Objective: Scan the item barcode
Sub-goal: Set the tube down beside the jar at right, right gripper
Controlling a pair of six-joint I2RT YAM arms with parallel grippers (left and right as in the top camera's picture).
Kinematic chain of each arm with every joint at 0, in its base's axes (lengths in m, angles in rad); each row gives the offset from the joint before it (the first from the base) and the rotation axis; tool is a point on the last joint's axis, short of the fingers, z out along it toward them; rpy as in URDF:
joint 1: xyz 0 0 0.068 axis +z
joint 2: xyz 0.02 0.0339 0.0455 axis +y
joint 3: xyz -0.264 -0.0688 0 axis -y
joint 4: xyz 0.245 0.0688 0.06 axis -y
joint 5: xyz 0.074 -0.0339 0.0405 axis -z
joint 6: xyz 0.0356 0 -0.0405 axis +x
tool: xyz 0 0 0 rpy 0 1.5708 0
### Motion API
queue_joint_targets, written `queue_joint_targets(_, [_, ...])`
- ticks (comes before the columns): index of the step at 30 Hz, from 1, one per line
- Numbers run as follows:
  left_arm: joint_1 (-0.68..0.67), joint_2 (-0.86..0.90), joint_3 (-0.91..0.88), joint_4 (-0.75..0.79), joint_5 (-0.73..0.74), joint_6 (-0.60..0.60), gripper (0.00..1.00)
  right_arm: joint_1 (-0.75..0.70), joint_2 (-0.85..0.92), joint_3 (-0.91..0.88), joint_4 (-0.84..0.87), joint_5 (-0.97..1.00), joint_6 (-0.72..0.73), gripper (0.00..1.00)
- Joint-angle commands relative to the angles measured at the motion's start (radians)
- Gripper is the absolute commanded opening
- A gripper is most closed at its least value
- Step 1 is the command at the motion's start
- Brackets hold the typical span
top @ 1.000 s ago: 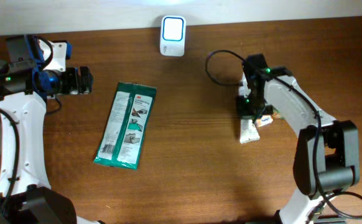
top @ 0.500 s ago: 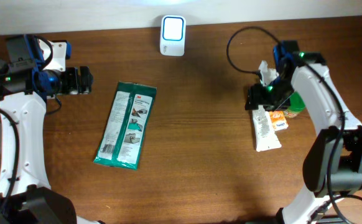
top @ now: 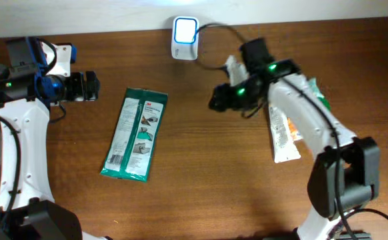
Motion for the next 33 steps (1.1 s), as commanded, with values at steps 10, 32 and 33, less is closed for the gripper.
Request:
queue_joint_targets(10, [0.005, -0.008, 0.006, -0.001, 0.011, 0.016, 0.99, 0.261, 0.048, -0.152, 0.428, 0.022, 0.239, 0.67])
queue_joint_targets(32, [0.004, -0.008, 0.006, -0.006, 0.074, -0.014, 0.99, 0.308, 0.16, -0.152, 0.51, 0.045, 0.313, 0.6])
queue_joint_targets(33, [0.004, -0.008, 0.006, -0.034, 0.116, -0.057, 0.99, 0.296, 0.16, -0.152, 0.51, 0.043, 0.313, 0.6])
